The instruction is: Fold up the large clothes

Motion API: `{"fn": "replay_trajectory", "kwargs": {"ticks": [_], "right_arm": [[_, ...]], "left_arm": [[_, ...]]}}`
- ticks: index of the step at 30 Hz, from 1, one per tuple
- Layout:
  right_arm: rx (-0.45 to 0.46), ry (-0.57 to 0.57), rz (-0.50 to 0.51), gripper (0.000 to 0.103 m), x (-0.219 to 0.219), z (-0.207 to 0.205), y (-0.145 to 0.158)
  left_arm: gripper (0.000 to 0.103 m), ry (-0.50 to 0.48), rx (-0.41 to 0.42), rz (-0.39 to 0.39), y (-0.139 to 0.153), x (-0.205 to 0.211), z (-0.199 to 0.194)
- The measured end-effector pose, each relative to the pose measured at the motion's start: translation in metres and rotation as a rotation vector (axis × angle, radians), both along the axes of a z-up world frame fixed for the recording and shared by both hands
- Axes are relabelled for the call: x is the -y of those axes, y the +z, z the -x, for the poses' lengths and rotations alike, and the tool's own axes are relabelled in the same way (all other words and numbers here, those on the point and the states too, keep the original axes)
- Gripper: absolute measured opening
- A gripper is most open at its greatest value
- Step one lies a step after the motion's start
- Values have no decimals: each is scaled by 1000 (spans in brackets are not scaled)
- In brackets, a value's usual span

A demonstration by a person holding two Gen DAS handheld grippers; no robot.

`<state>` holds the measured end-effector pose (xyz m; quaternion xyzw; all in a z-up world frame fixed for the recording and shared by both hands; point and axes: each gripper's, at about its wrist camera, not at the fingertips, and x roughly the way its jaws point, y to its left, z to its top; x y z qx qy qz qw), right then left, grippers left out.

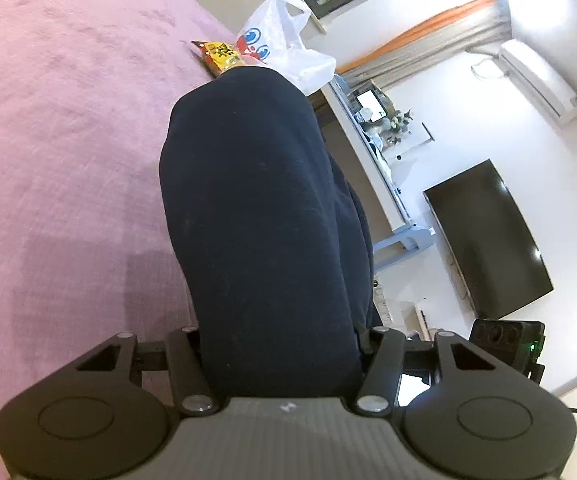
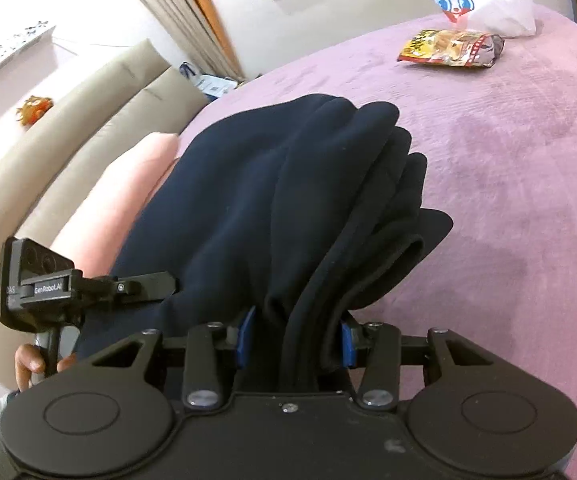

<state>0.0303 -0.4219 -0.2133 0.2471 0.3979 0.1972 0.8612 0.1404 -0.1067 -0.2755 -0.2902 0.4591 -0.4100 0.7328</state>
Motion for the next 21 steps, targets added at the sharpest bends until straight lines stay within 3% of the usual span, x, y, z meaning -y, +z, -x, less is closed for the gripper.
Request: {"fn": "replay_trajectory", "kwargs": {"ticks": [3,6,9,12,14,16,21], "right_arm": [[-40,4,-31,53,-15,34,2],[-74,36,-17,53,-34,57,-13],[-107,67,-12,53,-51,69,-45],[-155,72,16,53,-62,74,-89],[-142,57,-20,60,-60,84,-107],[-114,40,-68,67,-54,93,-109],[-37,30,25,70,-56,114,-89]], "left_arm": [[57,25,-36,-6,-1,-24,44],[57,52,-67,-22,-21,-43,79],[57,97,-53,-37,-60,-62,102],[60,170,-101,-38,-112,-76,114],[62,210,-104,42,-134,-92,121],[62,235,-104,95,-138,-103,126],[68,229,-17,51,-121,-112,151]]}}
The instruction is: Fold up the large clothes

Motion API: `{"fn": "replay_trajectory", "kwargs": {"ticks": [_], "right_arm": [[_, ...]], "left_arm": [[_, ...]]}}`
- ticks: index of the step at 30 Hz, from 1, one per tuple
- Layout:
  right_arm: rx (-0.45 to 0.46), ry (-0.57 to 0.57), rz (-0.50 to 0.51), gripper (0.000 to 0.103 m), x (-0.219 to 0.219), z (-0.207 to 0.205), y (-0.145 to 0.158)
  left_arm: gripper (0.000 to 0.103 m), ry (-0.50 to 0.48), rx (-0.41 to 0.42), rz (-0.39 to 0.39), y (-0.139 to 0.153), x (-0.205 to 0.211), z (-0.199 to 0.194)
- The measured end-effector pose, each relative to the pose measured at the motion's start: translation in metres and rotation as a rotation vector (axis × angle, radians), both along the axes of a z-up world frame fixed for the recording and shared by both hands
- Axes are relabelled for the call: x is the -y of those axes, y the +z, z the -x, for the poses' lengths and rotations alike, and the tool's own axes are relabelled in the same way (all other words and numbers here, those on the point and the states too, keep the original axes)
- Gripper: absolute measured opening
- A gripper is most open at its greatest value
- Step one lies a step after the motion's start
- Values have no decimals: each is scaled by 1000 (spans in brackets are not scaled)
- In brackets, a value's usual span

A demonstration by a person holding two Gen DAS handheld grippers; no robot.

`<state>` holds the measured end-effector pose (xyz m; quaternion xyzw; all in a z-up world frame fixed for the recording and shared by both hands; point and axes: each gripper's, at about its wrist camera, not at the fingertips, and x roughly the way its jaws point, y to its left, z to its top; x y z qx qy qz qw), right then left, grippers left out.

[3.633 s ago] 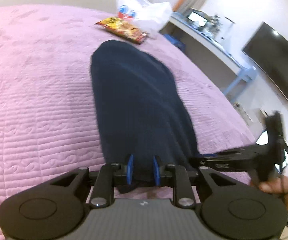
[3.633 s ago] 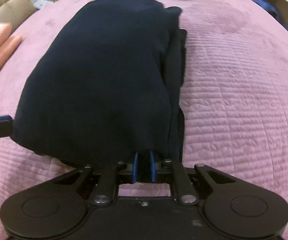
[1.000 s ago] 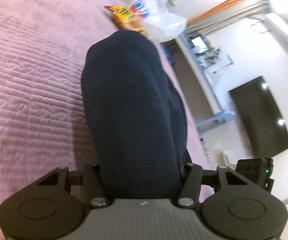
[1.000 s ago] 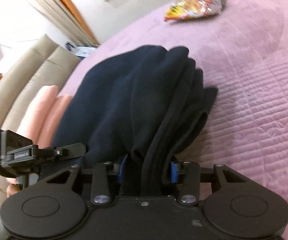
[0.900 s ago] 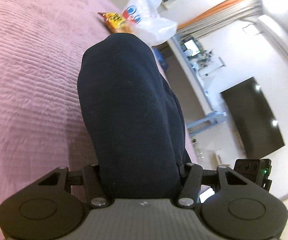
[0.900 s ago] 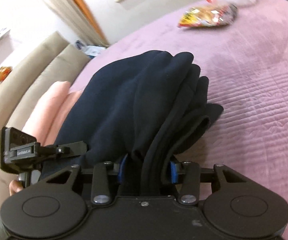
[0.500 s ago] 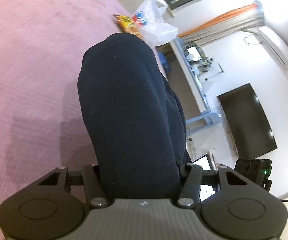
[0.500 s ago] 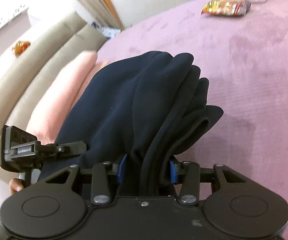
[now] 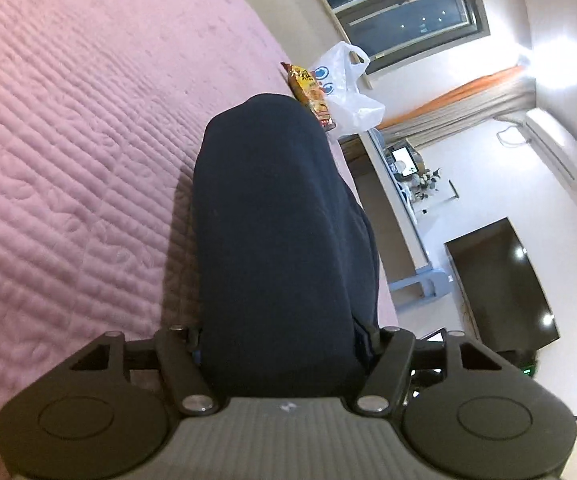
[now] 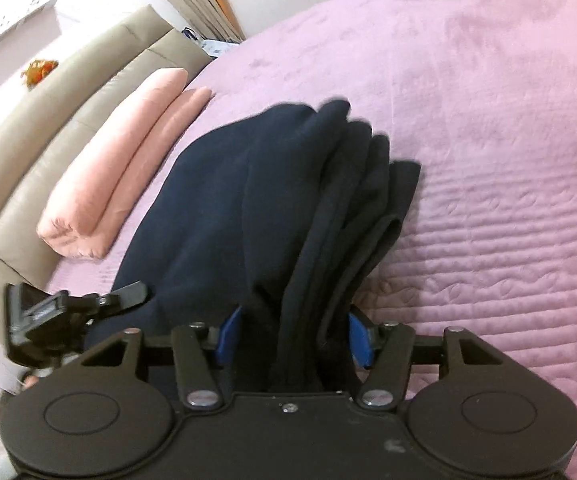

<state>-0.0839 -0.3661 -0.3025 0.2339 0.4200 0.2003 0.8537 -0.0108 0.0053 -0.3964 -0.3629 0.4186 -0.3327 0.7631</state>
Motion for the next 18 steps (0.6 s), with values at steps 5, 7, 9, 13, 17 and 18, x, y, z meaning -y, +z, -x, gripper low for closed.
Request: {"fn": "replay_trajectory", "kwargs": {"ticks": [5,7,9,13,17,18], "right_arm": [[100,-25,89,80,-15,49,29],[91,-27,79,79,-21,60,30],[82,-24,133,70,-34,71,26],[-47,21,369,29,-67,81,-5],[-24,34,373,29,-62,87,12],[24,20,370,29,-58,84,26]], "left_arm": [[75,120,51,-73,30,-18,56],[74,149,45,-36,41,-31,79],[74,170,57,-36,53,-40,98],[51,112,186,-148,93,-18,116],[34,50,331,-378,119,21,117],[30,30,354,-420,120,33,113]]}}
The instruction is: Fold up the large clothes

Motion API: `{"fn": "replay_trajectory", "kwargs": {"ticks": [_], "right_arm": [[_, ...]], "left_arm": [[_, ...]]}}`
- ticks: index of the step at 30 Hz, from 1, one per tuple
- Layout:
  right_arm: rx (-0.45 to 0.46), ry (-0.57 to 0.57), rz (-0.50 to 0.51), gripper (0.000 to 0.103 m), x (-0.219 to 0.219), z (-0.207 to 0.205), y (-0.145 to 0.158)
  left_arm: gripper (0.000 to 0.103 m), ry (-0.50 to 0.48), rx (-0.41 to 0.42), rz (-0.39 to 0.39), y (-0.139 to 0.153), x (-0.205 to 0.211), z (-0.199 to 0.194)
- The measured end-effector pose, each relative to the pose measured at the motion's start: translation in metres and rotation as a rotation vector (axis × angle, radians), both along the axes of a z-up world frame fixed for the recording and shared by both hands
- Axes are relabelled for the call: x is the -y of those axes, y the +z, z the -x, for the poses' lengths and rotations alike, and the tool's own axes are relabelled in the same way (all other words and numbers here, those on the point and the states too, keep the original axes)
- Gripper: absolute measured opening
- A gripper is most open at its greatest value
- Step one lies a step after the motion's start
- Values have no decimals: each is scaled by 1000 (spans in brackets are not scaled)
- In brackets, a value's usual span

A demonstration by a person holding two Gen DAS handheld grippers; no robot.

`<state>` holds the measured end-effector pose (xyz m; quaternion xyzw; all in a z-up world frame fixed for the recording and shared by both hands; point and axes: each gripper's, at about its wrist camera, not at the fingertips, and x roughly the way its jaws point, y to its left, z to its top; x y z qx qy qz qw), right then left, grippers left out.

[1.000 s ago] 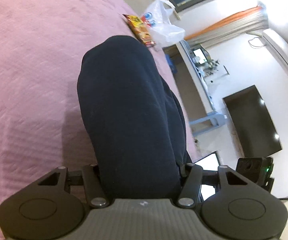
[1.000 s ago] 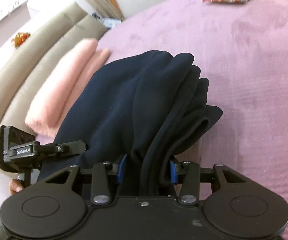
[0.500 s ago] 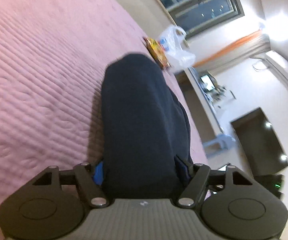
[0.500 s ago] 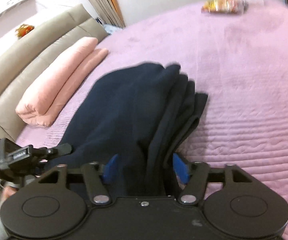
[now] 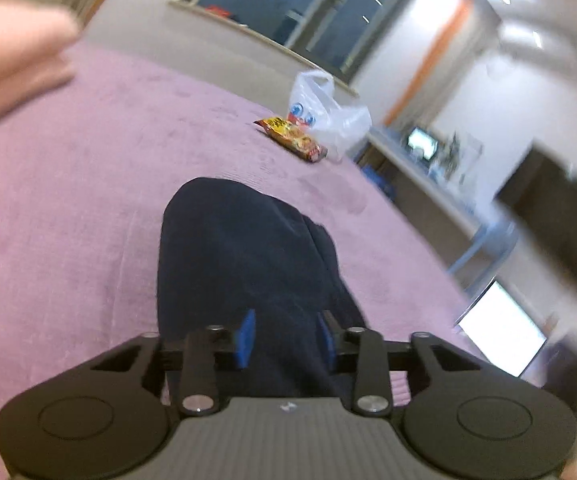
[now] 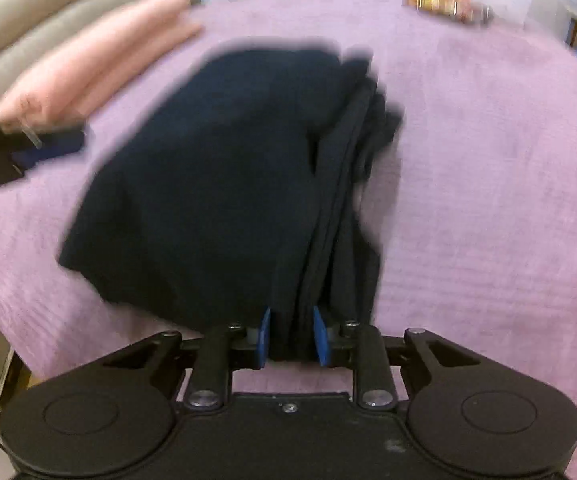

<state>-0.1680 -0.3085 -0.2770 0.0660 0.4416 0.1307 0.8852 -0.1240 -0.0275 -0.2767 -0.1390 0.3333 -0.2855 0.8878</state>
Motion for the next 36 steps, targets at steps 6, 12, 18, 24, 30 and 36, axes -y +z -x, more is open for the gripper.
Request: {"fn": "replay_trajectory", "kwargs": {"ticks": [6,12,18,24,30,36], "right_arm": [[255,0,4,32,-5,-59,49],[259,95,27,27,-37,-125,-3],[287,-28,143,25,-7,-117,-15],[356,-37,13,29,5,-150,15],[259,-27,84,31,-25,-195,-24],[241,-144,106,39,1,-165,-13]], "left_arm": [[24,-89,-4,-70,-29,37,-11],[20,-101,-110,133,-53,9,-23],[15,-148,-49,-12,-57,28,-11],[15,-142,-42,-31,-60,36,-9],[15,-144,-52,-33,-60,36,-7],[15,-128,-40,-52,-58,41,-5]]}}
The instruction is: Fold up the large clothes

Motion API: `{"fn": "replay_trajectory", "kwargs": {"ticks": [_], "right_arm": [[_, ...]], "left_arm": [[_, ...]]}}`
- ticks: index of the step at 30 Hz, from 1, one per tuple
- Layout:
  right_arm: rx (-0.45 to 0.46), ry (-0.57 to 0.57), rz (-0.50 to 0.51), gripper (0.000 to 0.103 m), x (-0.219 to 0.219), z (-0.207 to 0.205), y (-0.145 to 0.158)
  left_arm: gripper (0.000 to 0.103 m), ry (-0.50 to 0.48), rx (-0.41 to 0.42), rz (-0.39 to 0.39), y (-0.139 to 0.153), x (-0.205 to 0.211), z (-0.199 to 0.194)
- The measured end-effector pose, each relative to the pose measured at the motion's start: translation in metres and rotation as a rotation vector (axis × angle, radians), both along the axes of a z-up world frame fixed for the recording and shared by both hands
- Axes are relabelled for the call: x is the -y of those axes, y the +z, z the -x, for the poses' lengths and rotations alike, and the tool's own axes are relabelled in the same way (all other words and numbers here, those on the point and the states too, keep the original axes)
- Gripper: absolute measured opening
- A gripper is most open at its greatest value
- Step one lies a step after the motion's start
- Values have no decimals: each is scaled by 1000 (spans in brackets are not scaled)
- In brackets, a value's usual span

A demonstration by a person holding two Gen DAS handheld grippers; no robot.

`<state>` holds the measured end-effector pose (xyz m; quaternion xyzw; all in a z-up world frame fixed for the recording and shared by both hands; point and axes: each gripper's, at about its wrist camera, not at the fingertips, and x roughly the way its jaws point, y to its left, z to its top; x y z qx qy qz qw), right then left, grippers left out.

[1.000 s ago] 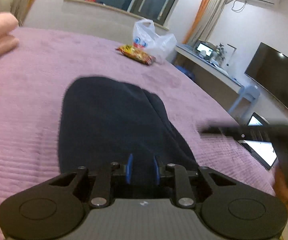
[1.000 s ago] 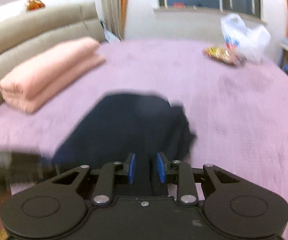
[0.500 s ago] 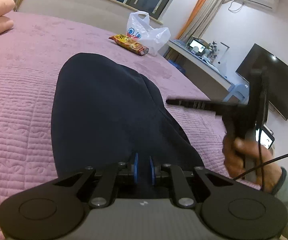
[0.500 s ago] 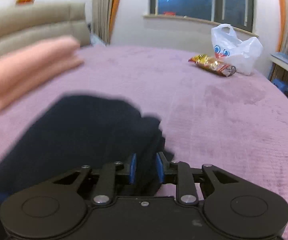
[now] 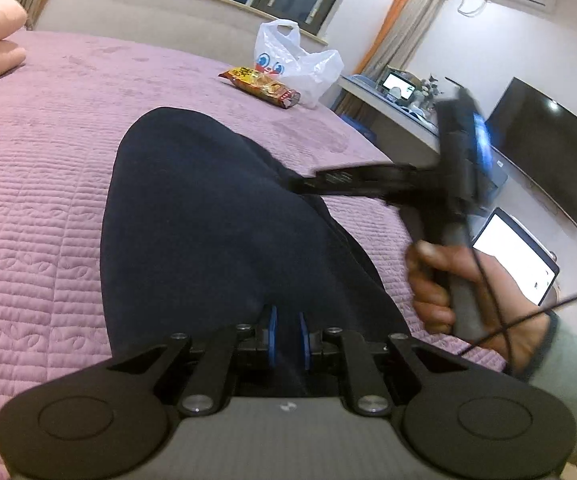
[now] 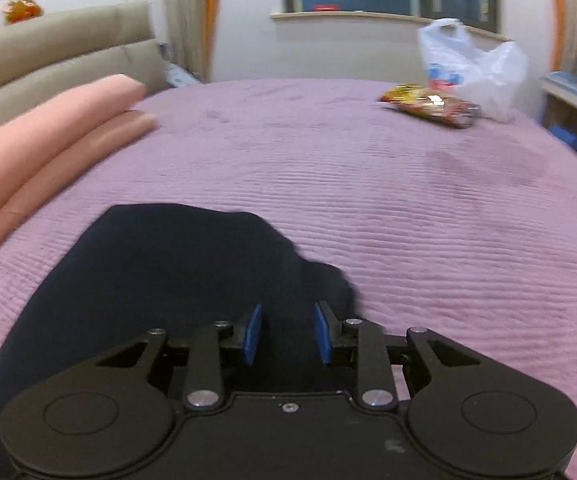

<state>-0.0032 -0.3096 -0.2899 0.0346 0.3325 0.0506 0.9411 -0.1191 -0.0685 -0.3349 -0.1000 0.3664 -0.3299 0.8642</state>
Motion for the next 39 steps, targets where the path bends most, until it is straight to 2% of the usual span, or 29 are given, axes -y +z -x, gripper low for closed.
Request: {"fn": "replay_trajectory", "kwargs": {"ticks": [3,6,8,10,13,15,19,23,26,27,28,32,34,37,39], "right_arm": [[6,-77,111,40,-3,33,9],[13,-67,28,40,-5,78,15],[7,-54,53,40,-15,103,14],[-69,-30,83,40,-23,118,4],[-172,-61,63,40,-17,133,-3],[-205,-100,63,40,-10,148,4],[-162,-118,54,40,-2,181,40],[-87,-81,26,69,-12,206,84],[-34,-42,8,72,-25,226,117],[-18,-27,9,76,-30,229,127],[-5,-17,10,77,-34,233,136],[50,-2,2,78,-43,255,169],[44,14,-23,79,-44,265,179],[-35,49,-103,80,-42,269,181],[-41,21,-81,80,-44,275,180]], "left_arm": [[15,24,-20,14,1,-2,1],[16,54,-46,27,4,-4,5],[16,65,-44,14,7,-5,11],[16,71,-42,-9,12,-2,19],[16,84,-44,-37,22,-3,31],[17,99,-23,-67,34,-6,44],[27,144,62,-155,66,-8,72],[34,188,170,-216,110,-6,106],[54,235,243,-245,147,-7,127],[60,256,264,-252,159,-8,134],[66,273,284,-256,170,-9,141],[79,312,326,-241,210,-12,169],[91,327,326,-233,224,-15,181],[97,351,352,-248,237,-17,199],[101,371,367,-286,241,-16,207]]}}
